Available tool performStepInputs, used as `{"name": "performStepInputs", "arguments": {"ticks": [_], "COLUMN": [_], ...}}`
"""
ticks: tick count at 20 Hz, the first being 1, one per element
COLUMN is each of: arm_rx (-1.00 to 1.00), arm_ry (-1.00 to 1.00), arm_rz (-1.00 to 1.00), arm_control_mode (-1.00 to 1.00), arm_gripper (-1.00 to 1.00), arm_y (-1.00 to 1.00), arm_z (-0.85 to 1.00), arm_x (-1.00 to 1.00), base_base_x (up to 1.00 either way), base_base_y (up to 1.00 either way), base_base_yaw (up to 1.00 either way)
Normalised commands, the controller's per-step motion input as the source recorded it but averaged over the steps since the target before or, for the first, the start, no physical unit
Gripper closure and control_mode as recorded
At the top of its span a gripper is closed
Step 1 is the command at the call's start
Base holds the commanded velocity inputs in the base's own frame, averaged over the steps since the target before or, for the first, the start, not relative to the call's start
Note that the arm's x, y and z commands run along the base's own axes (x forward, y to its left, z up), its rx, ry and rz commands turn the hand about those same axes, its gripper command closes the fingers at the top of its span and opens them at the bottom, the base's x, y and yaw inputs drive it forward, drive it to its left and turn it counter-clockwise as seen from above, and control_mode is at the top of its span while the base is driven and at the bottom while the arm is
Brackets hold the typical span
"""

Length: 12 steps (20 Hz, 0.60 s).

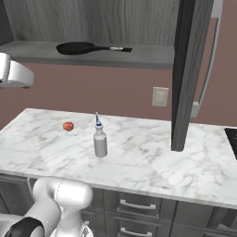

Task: Pick the pan from the cabinet and place it on the stove. Then turn on the stove burner for the pan.

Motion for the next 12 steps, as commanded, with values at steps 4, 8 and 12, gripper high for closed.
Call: {"name": "performStepInputs", "arguments": {"ticks": [4,8,12], "arm_rx": [0.0,0.0,0.0], "arm_ry": [-0.1,-0.14,-0.13], "arm_rz": [-0.16,-0.31,-0.37], "arm_control_mode": [-1.0,-1.0,-1.0], "arm_gripper": [-1.0,-1.0,-1.0], "arm_y": [-0.31,-0.05,0.0], "arm_z": [0.0,0.0,0.0], "arm_x": [0.11,0.4,0.58], "base_base_x": [0.0,0.0,0.0], "base_base_y": [0.0,0.0,0.0], "base_base_yaw": [0.0,0.0,0.0]}}
